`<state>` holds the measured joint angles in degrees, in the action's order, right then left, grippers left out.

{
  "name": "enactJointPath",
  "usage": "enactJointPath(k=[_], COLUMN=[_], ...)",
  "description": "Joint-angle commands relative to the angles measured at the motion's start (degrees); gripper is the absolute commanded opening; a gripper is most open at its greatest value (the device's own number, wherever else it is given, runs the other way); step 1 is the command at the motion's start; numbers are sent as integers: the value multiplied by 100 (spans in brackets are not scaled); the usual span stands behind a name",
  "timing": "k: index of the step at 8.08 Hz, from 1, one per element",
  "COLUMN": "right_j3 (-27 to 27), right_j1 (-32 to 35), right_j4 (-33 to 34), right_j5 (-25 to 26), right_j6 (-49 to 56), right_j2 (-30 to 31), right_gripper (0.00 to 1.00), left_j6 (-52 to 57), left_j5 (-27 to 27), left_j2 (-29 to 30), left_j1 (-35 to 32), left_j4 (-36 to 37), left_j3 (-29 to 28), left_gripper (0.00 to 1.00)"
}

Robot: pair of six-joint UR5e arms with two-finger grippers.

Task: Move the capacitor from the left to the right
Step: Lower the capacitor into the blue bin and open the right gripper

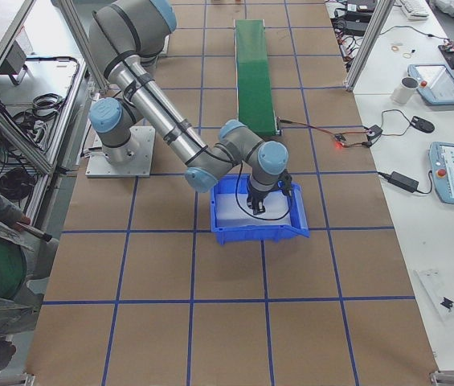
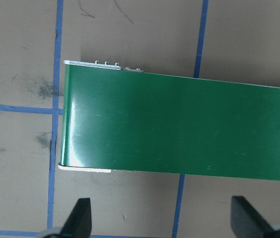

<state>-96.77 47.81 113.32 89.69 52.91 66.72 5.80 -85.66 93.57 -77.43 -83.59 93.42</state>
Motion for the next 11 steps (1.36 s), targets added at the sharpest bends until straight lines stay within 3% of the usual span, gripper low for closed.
enactJointPath(k=[1,2,3,6,9,11], right_j3=[-17,-9,-8,0,0,79], right_j1=[0,0,-26,-132,-123,-115], right_j4=[41,319,383,375,200,-412], right_j5=[-153,-598,-672,-699,-603,-585], right_j6=[-26,17,26,-35,-429,-465], right_j2=[-45,-45,-36,77,962,1596], right_gripper=[17,44,54,72,87,94], left_j6=[0,-8,-8,-8,0,-8], left_j5=[-3,-3,-3,-3,-3,6], left_j2=[-15,-15,-15,-15,-15,-15], left_j1=[0,0,-9,-9,-9,-9], left_j4=[-8,0,0,0,0,0], left_j3=[1,1,1,-8,-8,-8], left_gripper=[100,100,100,100,100,100])
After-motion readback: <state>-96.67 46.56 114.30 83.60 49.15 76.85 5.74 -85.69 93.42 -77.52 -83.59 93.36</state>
